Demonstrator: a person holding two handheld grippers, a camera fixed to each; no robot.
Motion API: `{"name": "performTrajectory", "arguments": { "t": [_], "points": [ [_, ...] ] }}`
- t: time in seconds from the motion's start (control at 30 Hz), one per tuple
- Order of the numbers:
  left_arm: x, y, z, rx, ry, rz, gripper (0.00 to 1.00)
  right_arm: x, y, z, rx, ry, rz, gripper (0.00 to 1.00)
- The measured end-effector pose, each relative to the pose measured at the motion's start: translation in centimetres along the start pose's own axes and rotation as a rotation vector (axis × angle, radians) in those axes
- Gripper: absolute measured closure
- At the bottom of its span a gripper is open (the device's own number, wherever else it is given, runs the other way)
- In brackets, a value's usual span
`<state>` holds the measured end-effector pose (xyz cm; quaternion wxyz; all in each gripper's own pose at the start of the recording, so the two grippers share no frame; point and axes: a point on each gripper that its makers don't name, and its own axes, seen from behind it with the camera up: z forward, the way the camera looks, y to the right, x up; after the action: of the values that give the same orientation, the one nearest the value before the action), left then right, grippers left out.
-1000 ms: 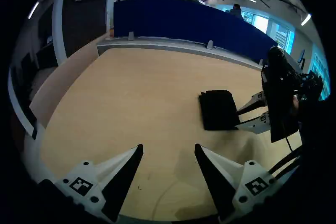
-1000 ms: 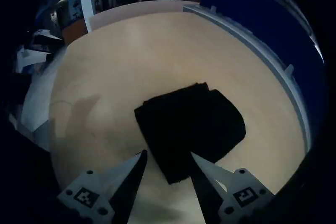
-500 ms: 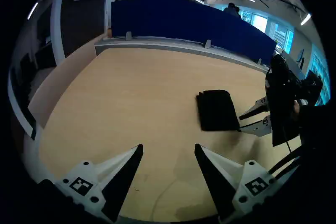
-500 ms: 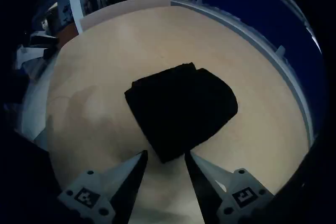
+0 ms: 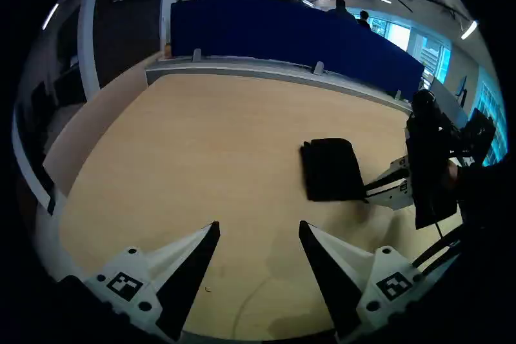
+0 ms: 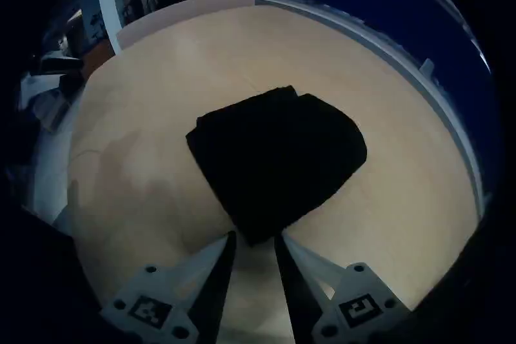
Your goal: Fold towel
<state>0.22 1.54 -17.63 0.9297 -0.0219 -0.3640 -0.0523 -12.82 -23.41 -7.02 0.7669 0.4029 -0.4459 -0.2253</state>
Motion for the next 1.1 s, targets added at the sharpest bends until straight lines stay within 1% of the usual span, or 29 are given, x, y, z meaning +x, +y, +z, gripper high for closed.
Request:
{"name": "performTrajectory", "arguments": {
  "t": [0.17, 0.23, 0.3, 0.43, 0.53, 0.73, 0.93, 1.1],
  "points": [
    [-0.07, 0.01, -0.13, 0.000, -0.001, -0.003, 0.09, -0.16, 0.26, 0.24, -0.015, 0.002, 0.017, 0.57],
    [-0.09, 0.00, -0.17, 0.000, 0.000, -0.002, 0.09, -0.20, 0.36, 0.36, -0.023, 0.004, 0.026, 0.63],
    [-0.11, -0.03, -0.21, 0.001, 0.000, -0.002, 0.09, -0.25, 0.38, 0.46, -0.027, 0.006, 0.034, 0.66],
    [-0.06, -0.09, -0.30, 0.002, 0.001, -0.001, 0.09, -0.34, 0.19, 0.48, -0.024, 0.007, 0.040, 0.66],
    [-0.06, -0.06, -0.29, 0.002, 0.002, -0.003, 0.09, -0.41, 0.23, 0.47, -0.030, 0.009, 0.041, 0.72],
    [-0.16, 0.09, -0.21, 0.001, 0.001, -0.002, 0.09, -0.48, 0.21, 0.46, -0.030, 0.012, 0.047, 0.77],
    [-0.10, 0.15, -0.19, 0.000, 0.003, -0.002, 0.09, -0.48, 0.13, 0.51, -0.024, 0.015, 0.056, 0.88],
    [0.05, 0.13, -0.17, 0.000, 0.005, -0.003, 0.09, -0.35, 0.08, 0.63, -0.022, 0.019, 0.056, 0.94]
  ]
}}
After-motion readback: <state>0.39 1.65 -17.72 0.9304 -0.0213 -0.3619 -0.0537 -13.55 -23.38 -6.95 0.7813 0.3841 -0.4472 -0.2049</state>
